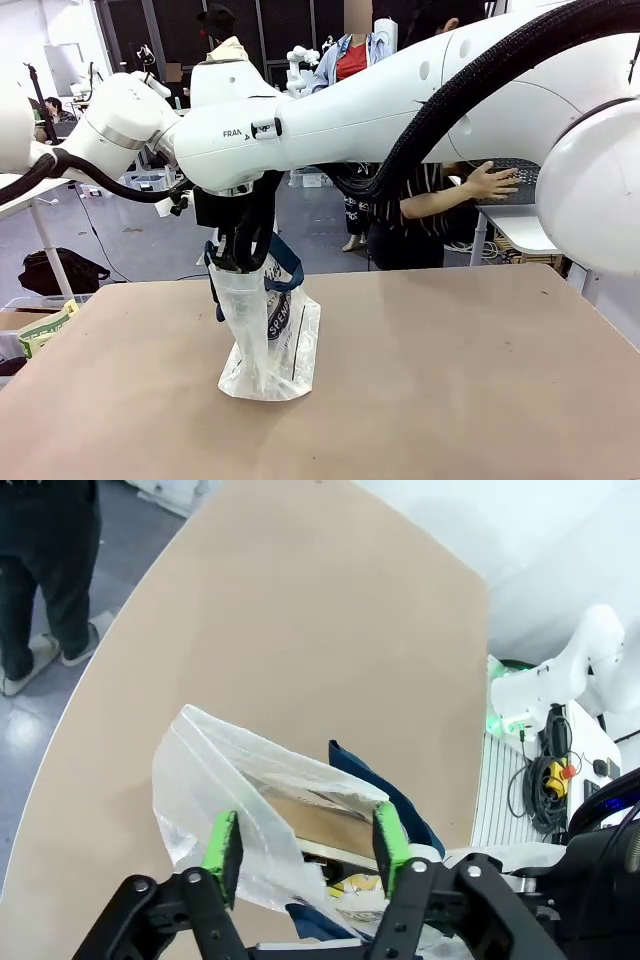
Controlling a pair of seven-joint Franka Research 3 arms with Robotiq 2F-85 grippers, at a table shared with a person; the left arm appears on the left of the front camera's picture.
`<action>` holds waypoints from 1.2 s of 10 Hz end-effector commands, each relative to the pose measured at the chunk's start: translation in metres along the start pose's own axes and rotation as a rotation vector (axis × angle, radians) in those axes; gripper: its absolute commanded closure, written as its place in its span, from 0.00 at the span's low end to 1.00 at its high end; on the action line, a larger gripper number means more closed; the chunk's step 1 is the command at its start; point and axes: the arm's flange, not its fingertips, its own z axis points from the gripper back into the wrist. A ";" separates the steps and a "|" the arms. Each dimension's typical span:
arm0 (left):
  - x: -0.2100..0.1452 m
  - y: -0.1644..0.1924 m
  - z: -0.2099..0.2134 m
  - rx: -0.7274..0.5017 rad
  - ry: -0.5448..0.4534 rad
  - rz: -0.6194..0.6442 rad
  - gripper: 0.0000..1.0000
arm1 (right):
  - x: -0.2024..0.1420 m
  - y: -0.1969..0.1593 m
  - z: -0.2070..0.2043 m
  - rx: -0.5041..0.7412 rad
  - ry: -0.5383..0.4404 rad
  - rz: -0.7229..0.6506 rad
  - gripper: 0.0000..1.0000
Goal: Transfer purchased items from the store into the shopping bag.
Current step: Move the Reusable shopping bag to the right side of the table.
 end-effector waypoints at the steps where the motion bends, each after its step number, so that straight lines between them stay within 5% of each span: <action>1: 0.002 0.002 0.005 -0.053 -0.038 -0.049 0.07 | 0.010 -0.005 0.002 -0.005 0.021 -0.004 1.00; 10: 0.008 0.007 -0.002 -0.144 -0.078 -0.127 0.07 | 0.015 -0.006 -0.001 0.008 0.031 -0.004 1.00; 12: 0.013 0.004 -0.009 -0.093 0.009 -0.094 0.07 | 0.016 -0.007 -0.002 0.006 0.037 -0.009 1.00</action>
